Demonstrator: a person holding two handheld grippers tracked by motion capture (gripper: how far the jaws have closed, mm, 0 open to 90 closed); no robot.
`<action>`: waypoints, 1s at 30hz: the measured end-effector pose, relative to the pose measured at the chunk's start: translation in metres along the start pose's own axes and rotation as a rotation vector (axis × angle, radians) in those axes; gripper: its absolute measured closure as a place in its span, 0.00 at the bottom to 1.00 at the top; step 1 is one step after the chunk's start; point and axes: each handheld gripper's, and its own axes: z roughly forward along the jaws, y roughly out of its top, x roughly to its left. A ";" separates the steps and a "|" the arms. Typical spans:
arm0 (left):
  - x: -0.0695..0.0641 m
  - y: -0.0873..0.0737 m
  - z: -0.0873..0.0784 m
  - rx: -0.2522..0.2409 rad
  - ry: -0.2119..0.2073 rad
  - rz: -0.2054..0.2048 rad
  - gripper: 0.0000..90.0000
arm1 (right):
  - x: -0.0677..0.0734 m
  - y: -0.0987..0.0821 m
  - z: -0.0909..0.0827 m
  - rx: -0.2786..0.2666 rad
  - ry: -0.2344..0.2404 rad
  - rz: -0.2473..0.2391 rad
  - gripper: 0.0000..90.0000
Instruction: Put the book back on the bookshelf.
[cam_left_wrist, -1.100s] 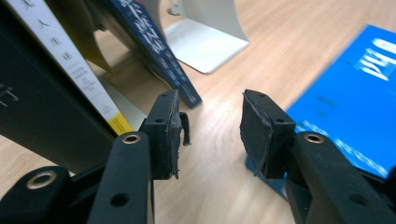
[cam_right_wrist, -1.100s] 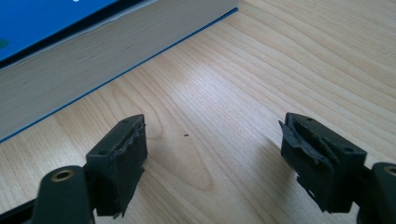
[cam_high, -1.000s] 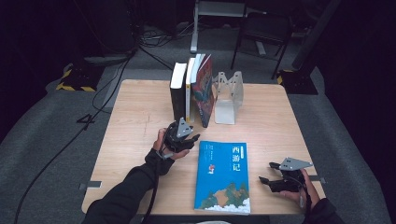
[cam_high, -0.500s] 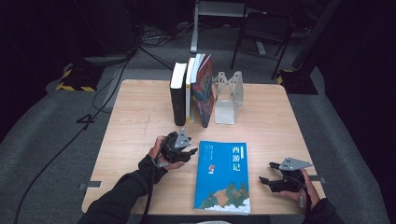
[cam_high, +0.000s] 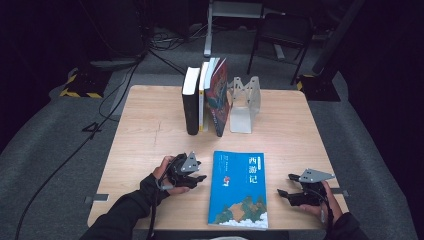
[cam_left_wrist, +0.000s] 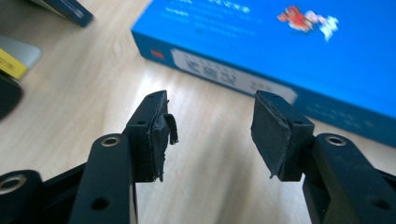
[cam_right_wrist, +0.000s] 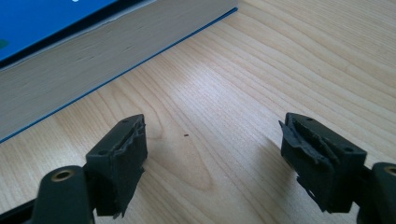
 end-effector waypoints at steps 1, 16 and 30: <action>-0.002 -0.002 0.000 0.005 -0.004 0.003 0.52 | 0.000 0.000 0.000 0.000 0.000 0.000 0.25; -0.030 -0.021 -0.003 0.042 -0.145 0.017 0.50 | 0.000 0.000 0.000 0.001 -0.003 0.000 0.25; -0.038 -0.030 -0.002 -0.012 -0.185 -0.008 0.34 | 0.010 0.003 0.001 0.016 0.053 -0.056 0.25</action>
